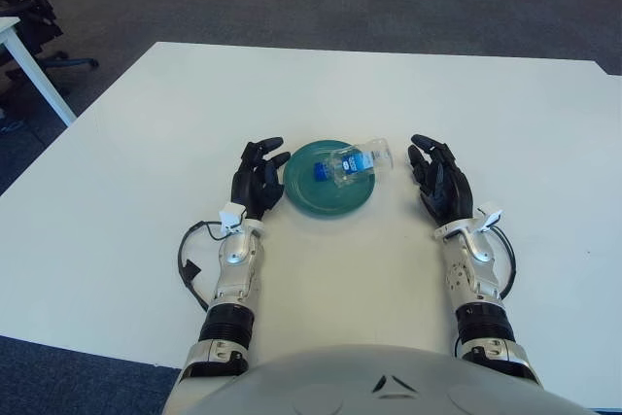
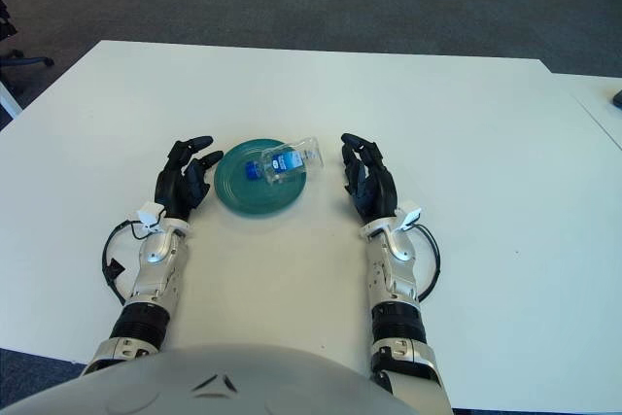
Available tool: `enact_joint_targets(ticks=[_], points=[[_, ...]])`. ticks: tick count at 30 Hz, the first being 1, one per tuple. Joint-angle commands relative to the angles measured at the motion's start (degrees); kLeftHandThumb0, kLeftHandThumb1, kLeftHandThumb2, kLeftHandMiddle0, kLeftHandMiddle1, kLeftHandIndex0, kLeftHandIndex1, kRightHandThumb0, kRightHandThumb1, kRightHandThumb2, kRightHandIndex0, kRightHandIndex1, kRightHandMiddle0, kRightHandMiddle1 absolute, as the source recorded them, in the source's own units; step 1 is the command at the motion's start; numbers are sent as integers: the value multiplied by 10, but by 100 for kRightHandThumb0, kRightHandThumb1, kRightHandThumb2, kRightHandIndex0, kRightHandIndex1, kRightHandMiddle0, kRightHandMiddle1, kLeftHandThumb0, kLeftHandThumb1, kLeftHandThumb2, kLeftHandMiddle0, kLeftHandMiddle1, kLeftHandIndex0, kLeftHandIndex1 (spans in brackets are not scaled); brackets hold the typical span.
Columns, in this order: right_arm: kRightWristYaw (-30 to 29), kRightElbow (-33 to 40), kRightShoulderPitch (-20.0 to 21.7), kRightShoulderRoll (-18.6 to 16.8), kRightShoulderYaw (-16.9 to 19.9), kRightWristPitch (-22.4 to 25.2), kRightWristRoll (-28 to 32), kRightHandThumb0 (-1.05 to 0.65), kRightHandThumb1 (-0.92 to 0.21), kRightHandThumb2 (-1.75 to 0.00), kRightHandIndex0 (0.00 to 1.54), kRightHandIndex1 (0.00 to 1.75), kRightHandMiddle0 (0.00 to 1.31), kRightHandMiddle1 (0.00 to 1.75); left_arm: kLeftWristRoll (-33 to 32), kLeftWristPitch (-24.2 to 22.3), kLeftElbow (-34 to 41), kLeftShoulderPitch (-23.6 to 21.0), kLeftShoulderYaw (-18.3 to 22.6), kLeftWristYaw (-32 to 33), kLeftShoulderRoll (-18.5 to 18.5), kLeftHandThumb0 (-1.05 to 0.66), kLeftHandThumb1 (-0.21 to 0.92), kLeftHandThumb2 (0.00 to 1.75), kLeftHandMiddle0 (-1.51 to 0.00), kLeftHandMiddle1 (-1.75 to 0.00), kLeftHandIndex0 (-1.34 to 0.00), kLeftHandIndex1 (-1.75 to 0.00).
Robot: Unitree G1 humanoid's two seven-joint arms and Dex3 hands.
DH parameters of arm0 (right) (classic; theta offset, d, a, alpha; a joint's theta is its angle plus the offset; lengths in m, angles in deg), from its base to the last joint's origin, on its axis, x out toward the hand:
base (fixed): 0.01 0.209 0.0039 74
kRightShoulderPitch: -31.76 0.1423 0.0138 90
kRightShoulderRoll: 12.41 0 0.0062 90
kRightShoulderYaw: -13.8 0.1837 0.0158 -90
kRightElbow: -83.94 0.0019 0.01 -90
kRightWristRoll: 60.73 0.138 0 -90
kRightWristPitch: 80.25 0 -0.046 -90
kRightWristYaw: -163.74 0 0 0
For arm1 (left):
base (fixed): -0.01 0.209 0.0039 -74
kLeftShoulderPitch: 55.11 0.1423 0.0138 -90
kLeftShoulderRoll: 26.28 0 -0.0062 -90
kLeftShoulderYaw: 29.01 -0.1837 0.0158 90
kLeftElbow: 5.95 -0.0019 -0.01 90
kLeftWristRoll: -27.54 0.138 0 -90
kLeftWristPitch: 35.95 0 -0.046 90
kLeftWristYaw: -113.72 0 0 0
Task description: Put the bottle into the plate.
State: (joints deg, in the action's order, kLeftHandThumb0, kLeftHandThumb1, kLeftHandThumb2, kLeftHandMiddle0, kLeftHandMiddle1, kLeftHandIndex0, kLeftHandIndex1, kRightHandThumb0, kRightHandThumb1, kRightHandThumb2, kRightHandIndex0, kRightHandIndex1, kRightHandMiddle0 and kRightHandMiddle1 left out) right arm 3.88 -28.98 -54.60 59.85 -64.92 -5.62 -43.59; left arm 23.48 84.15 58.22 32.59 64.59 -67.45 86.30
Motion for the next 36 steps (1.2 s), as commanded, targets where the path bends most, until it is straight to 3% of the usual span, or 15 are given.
enact_joint_targets(ticks=[1, 15, 36], points=[[-19, -26, -20, 7, 2, 14, -11, -77, -92, -62, 36, 0, 0, 92, -6, 6, -23, 34, -3, -2, 13, -58, 92, 76, -59, -75, -41, -116], [-43, -34, -10, 25, -5, -7, -38, -76, -92, -59, 36, 0, 0, 95, -7, 2, -9, 45, -5, 3, 18, -57, 92, 77, -61, -77, -44, -118], [-18, -20, -6, 48, -19, 29, -20, -75, -92, -60, 38, 1, 0, 90, -12, -4, 12, 59, -7, 8, 21, -59, 92, 76, -61, -80, -44, -118]])
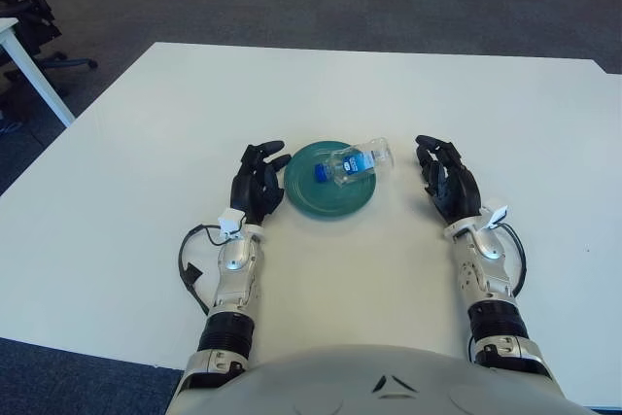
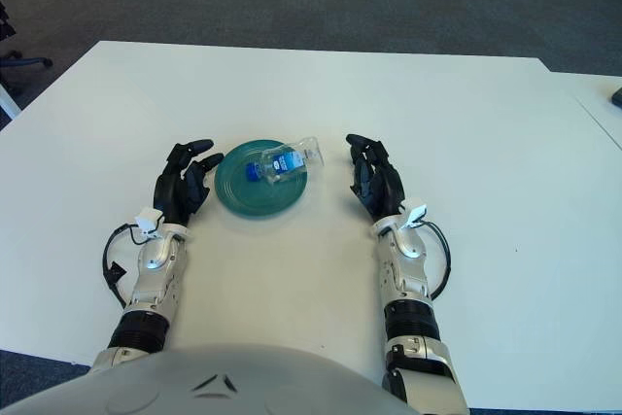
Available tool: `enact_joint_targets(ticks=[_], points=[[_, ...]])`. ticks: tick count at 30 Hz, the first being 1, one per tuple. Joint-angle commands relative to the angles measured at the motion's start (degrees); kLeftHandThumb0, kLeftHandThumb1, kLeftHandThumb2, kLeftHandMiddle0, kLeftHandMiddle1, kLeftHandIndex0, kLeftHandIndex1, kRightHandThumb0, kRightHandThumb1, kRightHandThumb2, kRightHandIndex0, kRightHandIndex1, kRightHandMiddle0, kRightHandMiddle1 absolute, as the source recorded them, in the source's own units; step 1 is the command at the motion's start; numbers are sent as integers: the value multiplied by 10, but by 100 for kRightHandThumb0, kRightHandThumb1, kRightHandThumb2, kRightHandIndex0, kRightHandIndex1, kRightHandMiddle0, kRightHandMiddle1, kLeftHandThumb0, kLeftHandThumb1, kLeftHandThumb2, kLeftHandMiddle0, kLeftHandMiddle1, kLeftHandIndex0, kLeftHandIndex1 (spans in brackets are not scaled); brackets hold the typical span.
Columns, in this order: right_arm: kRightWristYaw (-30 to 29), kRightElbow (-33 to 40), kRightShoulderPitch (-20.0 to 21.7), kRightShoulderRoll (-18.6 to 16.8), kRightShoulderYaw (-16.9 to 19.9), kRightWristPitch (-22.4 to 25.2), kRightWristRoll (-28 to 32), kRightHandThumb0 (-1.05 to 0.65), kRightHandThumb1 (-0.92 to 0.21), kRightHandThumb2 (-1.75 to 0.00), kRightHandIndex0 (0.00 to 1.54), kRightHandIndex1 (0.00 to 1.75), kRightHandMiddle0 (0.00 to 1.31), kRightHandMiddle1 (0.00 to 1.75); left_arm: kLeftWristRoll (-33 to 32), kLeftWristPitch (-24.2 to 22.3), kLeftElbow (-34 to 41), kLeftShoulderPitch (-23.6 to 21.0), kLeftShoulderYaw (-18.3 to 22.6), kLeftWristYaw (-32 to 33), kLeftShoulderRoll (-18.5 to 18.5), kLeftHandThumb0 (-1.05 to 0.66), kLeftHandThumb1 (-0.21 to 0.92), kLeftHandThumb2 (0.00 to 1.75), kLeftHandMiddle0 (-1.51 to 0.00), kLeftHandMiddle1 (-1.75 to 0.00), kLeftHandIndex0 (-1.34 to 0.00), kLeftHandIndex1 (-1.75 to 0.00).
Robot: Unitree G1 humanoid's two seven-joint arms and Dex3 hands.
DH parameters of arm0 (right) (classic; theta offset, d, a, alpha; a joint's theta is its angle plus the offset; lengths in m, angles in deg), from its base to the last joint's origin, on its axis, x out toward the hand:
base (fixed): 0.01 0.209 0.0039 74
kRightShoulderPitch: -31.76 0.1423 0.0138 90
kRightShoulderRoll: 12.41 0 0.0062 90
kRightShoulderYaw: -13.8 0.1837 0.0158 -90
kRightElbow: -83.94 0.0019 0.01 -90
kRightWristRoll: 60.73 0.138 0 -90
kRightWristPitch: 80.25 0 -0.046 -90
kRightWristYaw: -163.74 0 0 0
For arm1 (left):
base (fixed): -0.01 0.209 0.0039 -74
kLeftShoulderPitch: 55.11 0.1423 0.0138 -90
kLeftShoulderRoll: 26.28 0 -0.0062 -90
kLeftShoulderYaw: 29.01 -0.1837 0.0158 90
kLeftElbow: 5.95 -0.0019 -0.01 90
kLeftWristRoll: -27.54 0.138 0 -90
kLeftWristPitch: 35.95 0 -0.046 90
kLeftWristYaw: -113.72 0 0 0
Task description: Put the bottle into the plate.
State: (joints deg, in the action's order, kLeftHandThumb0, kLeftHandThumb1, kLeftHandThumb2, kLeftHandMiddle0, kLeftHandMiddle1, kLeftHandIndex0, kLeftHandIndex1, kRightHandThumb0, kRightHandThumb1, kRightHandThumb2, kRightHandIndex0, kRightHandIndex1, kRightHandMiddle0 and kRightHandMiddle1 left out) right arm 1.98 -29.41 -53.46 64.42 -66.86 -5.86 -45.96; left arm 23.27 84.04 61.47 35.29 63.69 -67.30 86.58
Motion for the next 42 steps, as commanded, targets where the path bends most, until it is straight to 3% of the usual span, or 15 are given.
enact_joint_targets(ticks=[1, 42], points=[[2, -14, -18, 2, 1, 33, 5, -75, -92, -60, 38, 1, 0, 90, -10, -3, -19, 34, 2, 7, 19, -59, 92, 76, -61, -80, -44, -118], [9, 29, -31, -3, -9, 74, 11, -75, -92, -66, 36, 0, 0, 88, -6, -15, 13, 59, 0, 38, 17, -62, 92, 71, -59, -84, -42, -117]])
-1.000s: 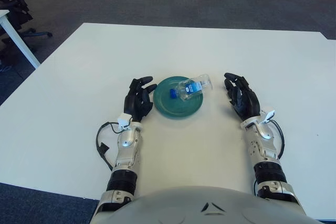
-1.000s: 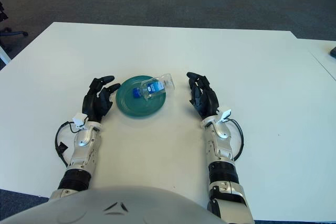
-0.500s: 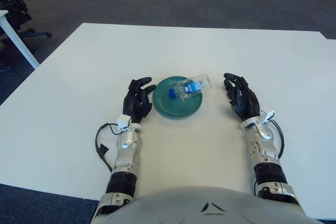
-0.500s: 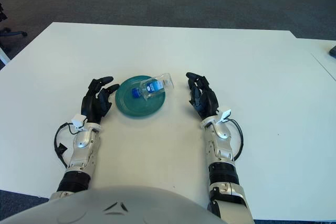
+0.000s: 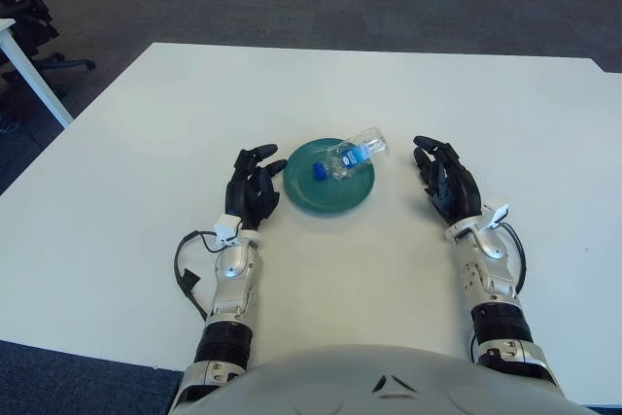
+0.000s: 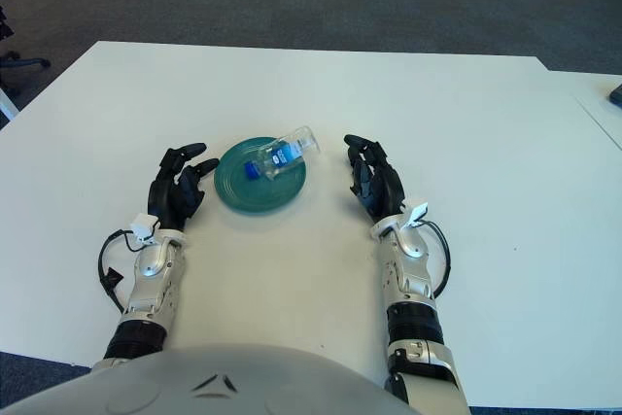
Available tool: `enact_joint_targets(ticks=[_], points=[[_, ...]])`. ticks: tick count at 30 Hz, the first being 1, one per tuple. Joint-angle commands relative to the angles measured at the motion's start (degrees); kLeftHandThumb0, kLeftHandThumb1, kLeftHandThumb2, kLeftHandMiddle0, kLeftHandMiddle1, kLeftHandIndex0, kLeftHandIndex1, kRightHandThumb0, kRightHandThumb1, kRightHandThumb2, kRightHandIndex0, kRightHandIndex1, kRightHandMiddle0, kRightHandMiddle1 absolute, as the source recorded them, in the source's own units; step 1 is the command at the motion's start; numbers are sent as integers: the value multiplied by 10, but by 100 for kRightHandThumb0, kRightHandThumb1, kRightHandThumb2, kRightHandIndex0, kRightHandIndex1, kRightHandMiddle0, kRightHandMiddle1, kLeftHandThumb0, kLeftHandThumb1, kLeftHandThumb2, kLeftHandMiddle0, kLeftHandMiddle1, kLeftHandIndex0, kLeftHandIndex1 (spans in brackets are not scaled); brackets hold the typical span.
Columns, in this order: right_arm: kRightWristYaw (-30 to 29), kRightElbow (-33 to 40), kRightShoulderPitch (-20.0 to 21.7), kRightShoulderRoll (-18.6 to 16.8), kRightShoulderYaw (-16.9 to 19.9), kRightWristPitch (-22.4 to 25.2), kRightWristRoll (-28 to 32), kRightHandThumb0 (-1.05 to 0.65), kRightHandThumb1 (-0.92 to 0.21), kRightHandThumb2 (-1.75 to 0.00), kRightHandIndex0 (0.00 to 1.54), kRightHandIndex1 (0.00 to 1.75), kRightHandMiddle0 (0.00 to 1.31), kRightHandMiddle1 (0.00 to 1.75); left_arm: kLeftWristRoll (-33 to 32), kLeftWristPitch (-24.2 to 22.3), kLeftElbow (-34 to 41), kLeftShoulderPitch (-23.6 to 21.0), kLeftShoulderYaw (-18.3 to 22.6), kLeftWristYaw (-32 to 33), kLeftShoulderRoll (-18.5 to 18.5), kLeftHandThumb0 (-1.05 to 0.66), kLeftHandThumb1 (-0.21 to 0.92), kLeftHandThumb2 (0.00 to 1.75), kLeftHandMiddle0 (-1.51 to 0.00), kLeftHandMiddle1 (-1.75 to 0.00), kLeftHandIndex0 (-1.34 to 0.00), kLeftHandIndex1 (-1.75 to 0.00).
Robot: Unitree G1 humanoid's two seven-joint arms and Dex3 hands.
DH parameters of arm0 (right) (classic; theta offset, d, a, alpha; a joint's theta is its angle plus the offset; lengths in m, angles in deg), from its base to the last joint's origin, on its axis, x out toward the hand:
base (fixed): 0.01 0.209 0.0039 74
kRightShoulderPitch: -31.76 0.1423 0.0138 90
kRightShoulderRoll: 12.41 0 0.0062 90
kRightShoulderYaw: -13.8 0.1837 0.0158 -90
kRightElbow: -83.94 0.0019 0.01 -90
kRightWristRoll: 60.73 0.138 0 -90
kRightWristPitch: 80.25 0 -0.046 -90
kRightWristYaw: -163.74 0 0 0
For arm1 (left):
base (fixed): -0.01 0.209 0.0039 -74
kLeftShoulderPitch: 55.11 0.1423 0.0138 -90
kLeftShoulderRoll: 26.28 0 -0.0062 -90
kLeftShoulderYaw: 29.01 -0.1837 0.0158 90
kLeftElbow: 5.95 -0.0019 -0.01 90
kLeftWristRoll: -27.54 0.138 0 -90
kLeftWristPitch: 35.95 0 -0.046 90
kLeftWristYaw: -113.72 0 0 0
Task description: Put the bottle into the plate.
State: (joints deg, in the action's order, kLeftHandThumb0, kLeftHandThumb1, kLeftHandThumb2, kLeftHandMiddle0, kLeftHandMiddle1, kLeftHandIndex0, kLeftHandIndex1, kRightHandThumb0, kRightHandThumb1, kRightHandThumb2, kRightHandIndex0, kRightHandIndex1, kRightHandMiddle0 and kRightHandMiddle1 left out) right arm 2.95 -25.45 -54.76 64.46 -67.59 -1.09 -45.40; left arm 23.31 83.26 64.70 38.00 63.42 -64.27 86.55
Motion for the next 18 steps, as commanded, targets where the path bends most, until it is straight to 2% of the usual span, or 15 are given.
enact_joint_targets(ticks=[1, 9, 18], points=[[-1, -10, -19, -4, -1, 27, 6, -75, -92, -66, 36, 0, 0, 87, -6, -7, -19, 32, 3, 9, 18, -63, 92, 70, -59, -84, -41, -117], [3, -10, -18, -4, -1, 29, 8, -74, -92, -67, 37, 0, 0, 87, 2, 2, -24, 28, 5, 29, 21, -65, 92, 69, -51, -80, -30, -111], [6, -13, -16, -5, -1, 28, 15, -73, -92, -66, 38, 1, 0, 85, 14, 12, -31, 25, 1, 44, 16, -66, 92, 77, -44, -76, -18, -109]])
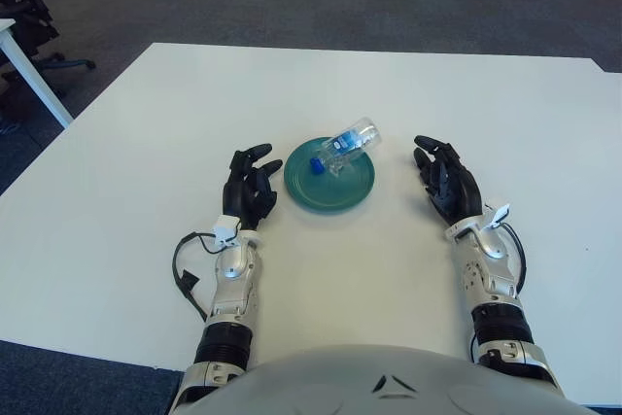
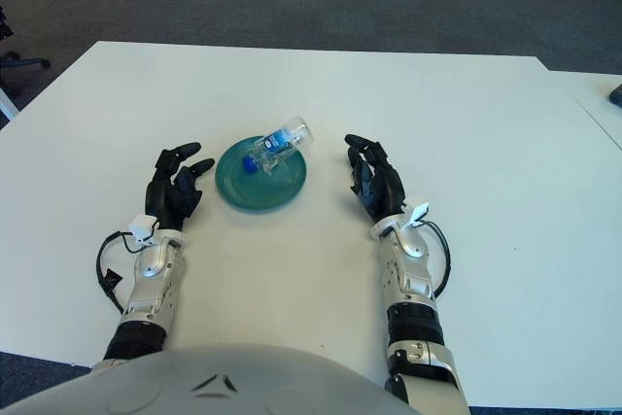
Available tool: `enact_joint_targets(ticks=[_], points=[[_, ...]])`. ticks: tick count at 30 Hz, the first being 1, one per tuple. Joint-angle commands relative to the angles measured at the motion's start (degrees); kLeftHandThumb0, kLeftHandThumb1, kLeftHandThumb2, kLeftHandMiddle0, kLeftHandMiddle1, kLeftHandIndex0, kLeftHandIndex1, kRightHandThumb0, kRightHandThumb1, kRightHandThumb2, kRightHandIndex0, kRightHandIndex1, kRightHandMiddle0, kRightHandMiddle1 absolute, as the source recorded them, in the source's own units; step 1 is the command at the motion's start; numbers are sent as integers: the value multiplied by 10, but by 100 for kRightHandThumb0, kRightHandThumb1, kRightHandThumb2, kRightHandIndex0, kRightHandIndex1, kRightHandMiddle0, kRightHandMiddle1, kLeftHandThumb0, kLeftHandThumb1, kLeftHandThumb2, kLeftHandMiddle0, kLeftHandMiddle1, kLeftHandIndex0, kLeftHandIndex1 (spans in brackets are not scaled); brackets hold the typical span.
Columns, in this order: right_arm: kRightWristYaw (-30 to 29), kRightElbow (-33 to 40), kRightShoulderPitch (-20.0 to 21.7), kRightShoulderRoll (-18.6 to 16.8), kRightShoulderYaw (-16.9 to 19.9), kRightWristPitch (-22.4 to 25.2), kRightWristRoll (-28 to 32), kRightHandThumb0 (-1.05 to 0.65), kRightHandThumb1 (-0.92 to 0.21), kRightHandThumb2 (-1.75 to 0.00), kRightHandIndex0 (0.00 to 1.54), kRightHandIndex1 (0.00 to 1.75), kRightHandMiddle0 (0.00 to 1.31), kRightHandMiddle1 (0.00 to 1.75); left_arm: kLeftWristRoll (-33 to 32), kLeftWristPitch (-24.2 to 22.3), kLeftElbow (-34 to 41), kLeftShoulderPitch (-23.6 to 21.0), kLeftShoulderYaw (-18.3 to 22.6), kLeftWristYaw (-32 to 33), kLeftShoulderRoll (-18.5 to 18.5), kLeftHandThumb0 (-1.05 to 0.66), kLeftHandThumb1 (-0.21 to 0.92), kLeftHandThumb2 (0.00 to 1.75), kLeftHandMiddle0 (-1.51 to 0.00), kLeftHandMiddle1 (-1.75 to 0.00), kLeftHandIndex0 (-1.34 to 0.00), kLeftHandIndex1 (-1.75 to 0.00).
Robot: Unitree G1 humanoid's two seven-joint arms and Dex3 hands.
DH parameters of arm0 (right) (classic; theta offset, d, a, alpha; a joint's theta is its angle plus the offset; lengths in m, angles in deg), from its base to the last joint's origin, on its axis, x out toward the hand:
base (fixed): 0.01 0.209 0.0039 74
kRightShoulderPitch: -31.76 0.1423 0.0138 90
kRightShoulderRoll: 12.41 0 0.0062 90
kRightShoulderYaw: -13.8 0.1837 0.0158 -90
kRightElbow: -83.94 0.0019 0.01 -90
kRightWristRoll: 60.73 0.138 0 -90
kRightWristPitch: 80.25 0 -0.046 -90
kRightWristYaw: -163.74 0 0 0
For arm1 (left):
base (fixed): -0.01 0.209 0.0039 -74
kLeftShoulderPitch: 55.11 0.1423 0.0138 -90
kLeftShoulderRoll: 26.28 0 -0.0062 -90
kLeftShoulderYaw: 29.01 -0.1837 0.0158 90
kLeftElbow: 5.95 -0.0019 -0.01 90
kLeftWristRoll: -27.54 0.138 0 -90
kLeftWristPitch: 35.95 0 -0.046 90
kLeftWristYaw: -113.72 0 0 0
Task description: Put the bottle into the plate.
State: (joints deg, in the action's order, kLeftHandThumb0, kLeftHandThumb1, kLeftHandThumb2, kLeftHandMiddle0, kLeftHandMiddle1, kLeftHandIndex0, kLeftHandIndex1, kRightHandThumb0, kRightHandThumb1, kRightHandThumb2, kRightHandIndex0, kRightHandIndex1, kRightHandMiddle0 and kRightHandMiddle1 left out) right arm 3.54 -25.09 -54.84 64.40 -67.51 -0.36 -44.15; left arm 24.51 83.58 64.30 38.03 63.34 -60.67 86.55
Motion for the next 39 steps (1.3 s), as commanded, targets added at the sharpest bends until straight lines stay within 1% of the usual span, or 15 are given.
enact_joint_targets(ticks=[1, 8, 17, 29, 39], points=[[0, -17, -15, -5, -2, 20, 3, -73, -92, -65, 38, 1, 0, 85, 3, 9, -28, 24, 2, 9, 16, -66, 92, 77, -43, -75, -18, -109], [0, -19, -12, -6, -1, 22, 7, -72, -92, -65, 38, 1, 0, 87, 11, 11, -32, 21, 3, 15, 14, -69, 92, 82, -39, -70, -14, -109], [-1, -23, -10, -8, -1, 20, 8, -73, -92, -64, 38, 1, 0, 88, 14, 14, -33, 20, 3, 19, 15, -72, 92, 83, -38, -64, -10, -110], [-1, -29, -5, -8, -1, 16, 5, -72, -92, -63, 39, 1, 0, 89, 12, 17, -36, 15, 5, 23, 17, -73, 92, 79, -40, -63, -11, -111], [4, -33, -2, -8, -2, 14, 7, -71, -92, -65, 38, 1, 0, 87, 18, 20, -38, 11, 2, 26, 16, -70, 92, 82, -41, -63, -11, -111]])
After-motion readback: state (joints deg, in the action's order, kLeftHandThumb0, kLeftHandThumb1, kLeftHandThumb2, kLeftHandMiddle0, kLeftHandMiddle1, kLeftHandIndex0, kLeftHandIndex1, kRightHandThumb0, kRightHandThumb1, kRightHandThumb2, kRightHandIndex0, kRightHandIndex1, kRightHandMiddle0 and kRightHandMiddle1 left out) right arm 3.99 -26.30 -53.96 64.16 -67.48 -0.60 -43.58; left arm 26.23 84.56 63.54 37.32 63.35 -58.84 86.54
